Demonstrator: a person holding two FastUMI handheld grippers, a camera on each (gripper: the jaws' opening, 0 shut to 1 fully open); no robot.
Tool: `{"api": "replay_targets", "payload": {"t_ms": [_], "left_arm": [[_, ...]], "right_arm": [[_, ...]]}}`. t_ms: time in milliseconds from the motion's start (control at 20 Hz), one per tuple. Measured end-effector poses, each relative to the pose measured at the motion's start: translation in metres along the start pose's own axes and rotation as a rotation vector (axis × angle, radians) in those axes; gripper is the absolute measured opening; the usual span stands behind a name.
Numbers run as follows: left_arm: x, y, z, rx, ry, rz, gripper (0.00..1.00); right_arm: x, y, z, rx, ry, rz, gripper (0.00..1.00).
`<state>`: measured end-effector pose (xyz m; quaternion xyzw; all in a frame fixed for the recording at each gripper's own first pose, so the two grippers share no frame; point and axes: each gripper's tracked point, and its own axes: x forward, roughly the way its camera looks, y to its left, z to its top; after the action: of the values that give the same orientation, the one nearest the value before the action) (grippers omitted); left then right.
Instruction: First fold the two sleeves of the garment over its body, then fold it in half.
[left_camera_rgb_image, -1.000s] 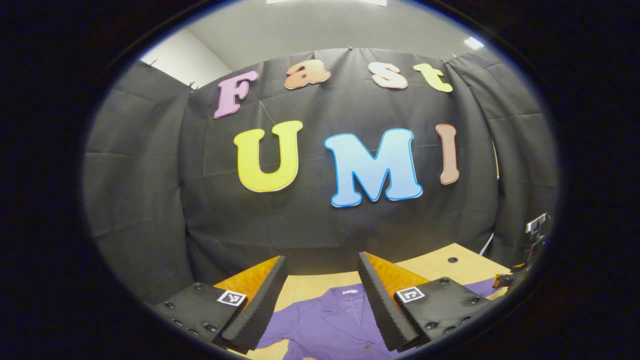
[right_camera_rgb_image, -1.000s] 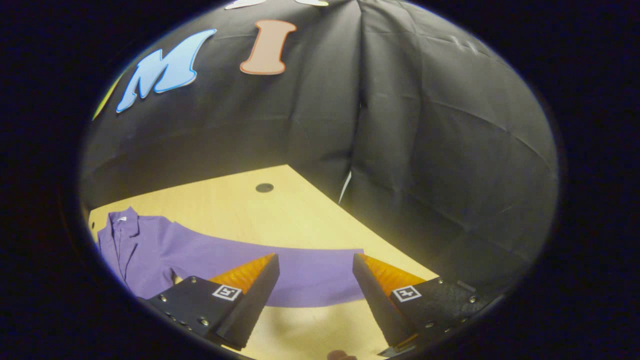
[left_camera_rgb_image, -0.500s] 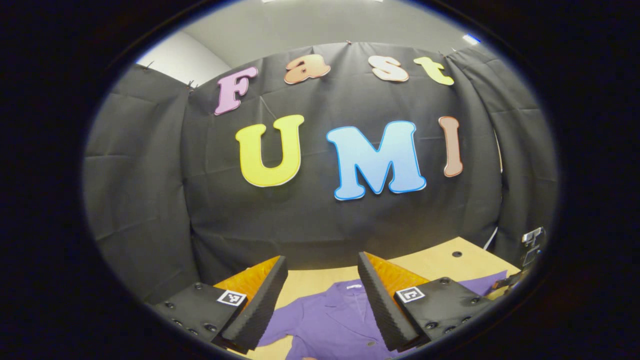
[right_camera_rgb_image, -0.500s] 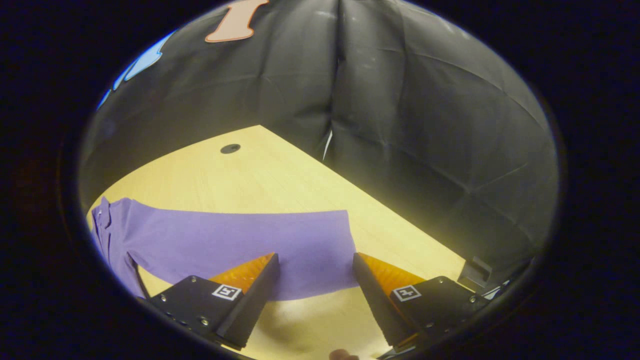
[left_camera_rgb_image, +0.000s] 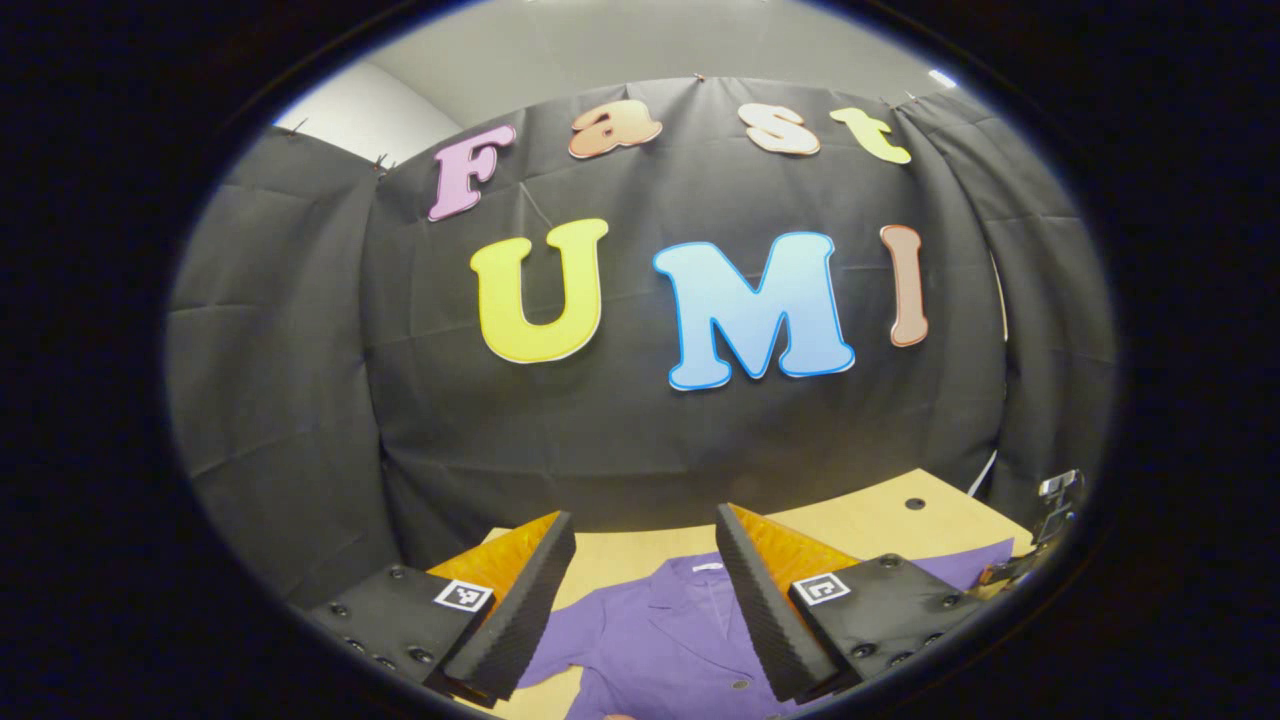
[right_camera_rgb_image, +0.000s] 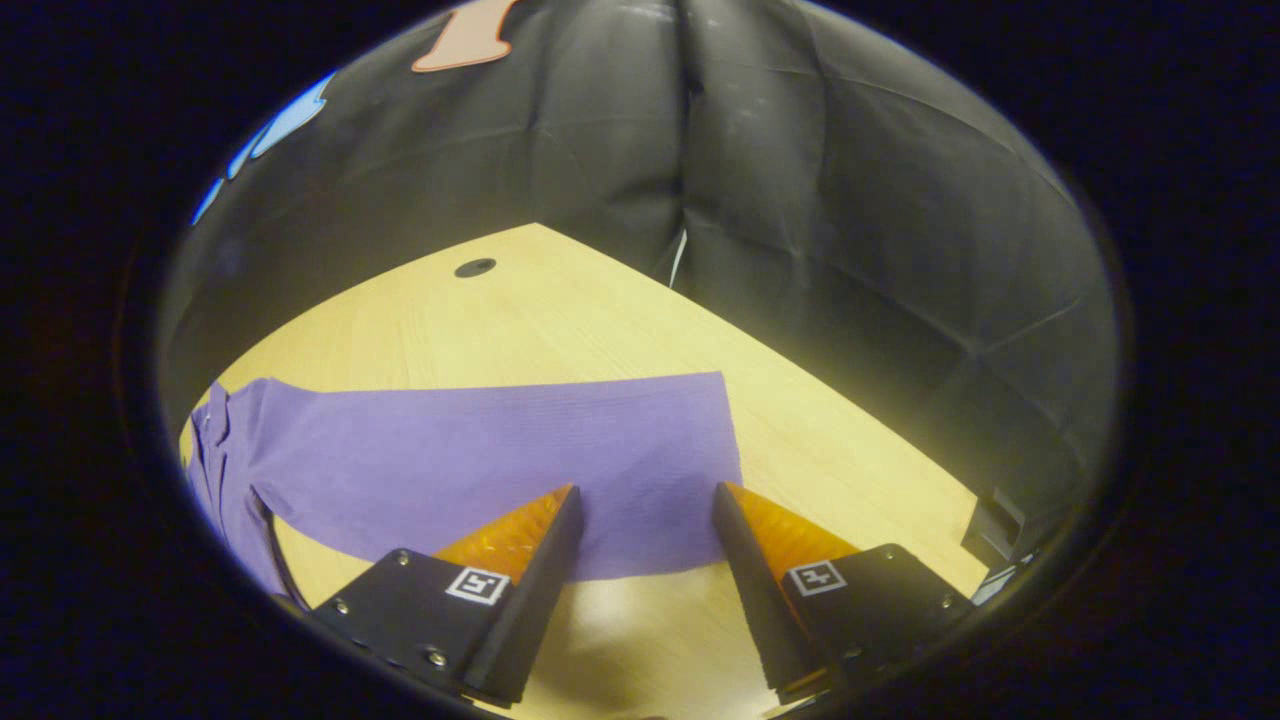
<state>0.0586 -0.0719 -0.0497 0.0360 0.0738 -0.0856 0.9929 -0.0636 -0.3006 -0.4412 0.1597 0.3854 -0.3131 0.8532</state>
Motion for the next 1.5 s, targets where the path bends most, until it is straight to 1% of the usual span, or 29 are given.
{"api": "replay_targets", "payload": {"t_ms": [50,150,250,350,400,550,600,650,800,900,1000,1150,1250,1500], "left_arm": [[0.002,-0.001,-0.001,-0.001,0.002,-0.004,0.94],[0.002,-0.003,-0.002,-0.002,0.004,-0.008,0.94],[0.004,-0.005,-0.003,-0.003,0.007,-0.014,0.94],[0.005,-0.006,-0.005,-0.002,0.012,-0.018,0.94],[0.006,-0.006,-0.007,-0.004,0.015,-0.020,0.94],[0.007,-0.003,-0.008,-0.003,0.017,-0.025,0.93],[0.007,-0.001,-0.008,-0.003,0.017,-0.025,0.93],[0.006,0.001,-0.009,-0.005,0.017,-0.025,0.93],[0.005,0.008,-0.012,-0.014,0.020,-0.023,0.92],[0.004,0.016,-0.013,-0.018,0.017,-0.018,0.92],[0.004,0.023,-0.014,-0.022,0.018,-0.016,0.93],[0.002,0.039,-0.018,-0.032,0.016,-0.008,0.93],[-0.001,0.050,-0.021,-0.040,0.016,-0.001,0.93],[-0.011,0.093,-0.034,-0.045,0.023,0.032,0.94]], "right_arm": [[-0.003,0.005,-0.002,0.008,0.001,0.013,0.86],[0.000,0.006,0.000,0.002,0.010,0.011,0.56],[-0.002,0.010,0.000,0.028,0.034,0.023,0.56],[-0.002,0.012,0.003,0.041,0.054,-0.003,0.10],[-0.001,0.013,0.004,0.041,0.068,-0.010,0.10],[-0.004,0.015,0.006,0.075,0.098,0.003,0.10],[-0.012,0.014,0.003,0.105,0.096,-0.005,0.10],[-0.006,0.021,0.021,0.129,0.091,0.013,0.01],[-0.008,0.031,0.035,0.172,0.080,0.043,0.01],[-0.016,0.042,0.047,0.162,0.055,0.071,0.01],[-0.029,0.070,0.058,0.135,0.029,0.118,0.01],[-0.047,0.114,0.077,0.135,-0.002,0.198,0.01],[-0.061,0.150,0.086,0.141,-0.017,0.256,0.01],[-0.100,0.244,0.094,0.103,-0.041,0.392,0.01]]}}
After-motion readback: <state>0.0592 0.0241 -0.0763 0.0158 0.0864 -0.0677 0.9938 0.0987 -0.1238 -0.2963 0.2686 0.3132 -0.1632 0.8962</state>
